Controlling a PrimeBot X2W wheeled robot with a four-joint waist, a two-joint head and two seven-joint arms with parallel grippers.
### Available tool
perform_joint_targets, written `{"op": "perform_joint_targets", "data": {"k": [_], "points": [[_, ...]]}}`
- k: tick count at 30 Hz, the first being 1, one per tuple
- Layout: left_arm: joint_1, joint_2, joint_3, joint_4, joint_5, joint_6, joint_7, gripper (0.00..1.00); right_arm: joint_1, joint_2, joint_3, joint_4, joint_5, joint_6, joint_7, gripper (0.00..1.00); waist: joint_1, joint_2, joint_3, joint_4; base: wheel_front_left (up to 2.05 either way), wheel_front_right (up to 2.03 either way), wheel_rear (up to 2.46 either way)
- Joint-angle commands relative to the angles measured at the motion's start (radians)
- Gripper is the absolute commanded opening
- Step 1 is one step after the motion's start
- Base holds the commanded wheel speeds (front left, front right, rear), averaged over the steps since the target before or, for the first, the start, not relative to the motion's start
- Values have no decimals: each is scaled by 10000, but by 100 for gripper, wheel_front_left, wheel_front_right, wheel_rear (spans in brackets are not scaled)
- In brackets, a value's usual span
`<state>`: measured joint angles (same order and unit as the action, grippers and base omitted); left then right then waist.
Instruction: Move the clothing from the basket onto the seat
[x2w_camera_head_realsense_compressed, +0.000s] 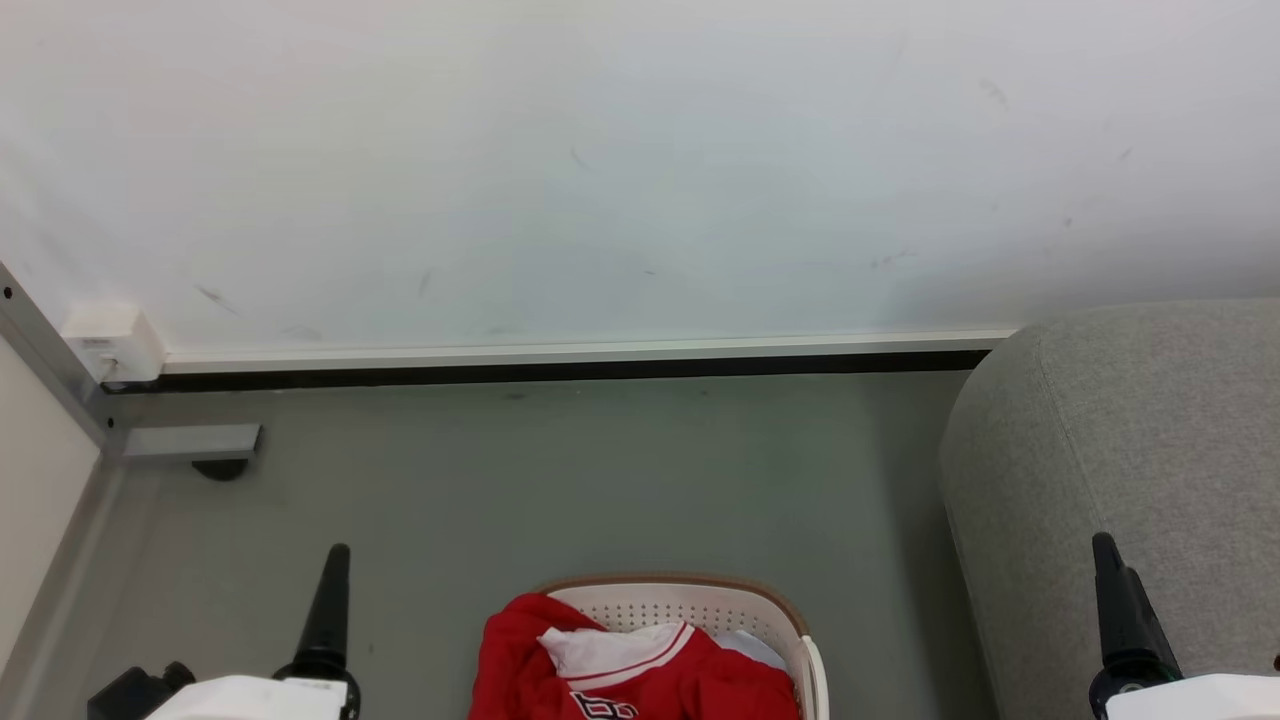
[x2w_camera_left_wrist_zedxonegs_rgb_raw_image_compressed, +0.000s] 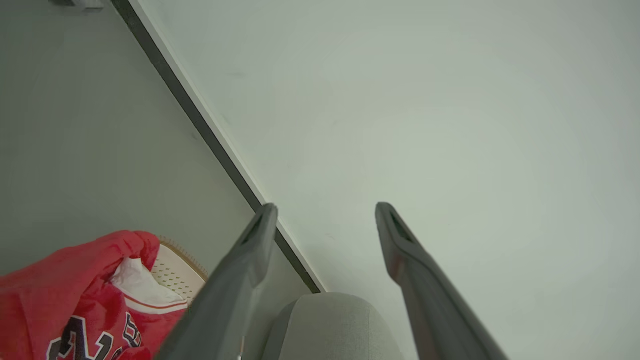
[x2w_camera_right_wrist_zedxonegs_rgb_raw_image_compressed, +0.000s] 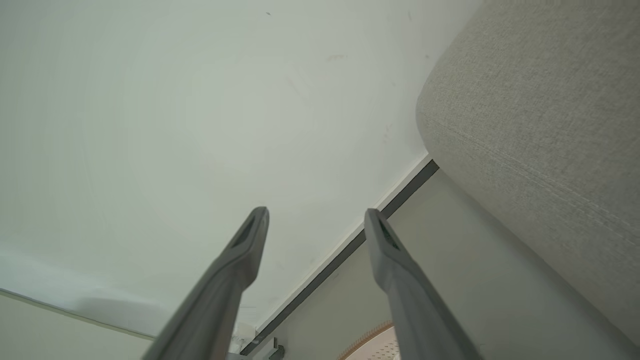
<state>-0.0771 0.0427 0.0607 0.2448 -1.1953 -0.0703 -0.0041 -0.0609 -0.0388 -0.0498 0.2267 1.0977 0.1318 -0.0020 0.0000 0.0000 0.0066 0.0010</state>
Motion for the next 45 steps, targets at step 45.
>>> {"op": "perform_joint_targets", "data": {"k": [45], "points": [[393, 130, -607, -761, 7121, 629, -1505, 100, 42, -134, 617, -346, -6545, -12, -1525, 100, 0, 0, 39, -9, 0, 0, 0]]}}
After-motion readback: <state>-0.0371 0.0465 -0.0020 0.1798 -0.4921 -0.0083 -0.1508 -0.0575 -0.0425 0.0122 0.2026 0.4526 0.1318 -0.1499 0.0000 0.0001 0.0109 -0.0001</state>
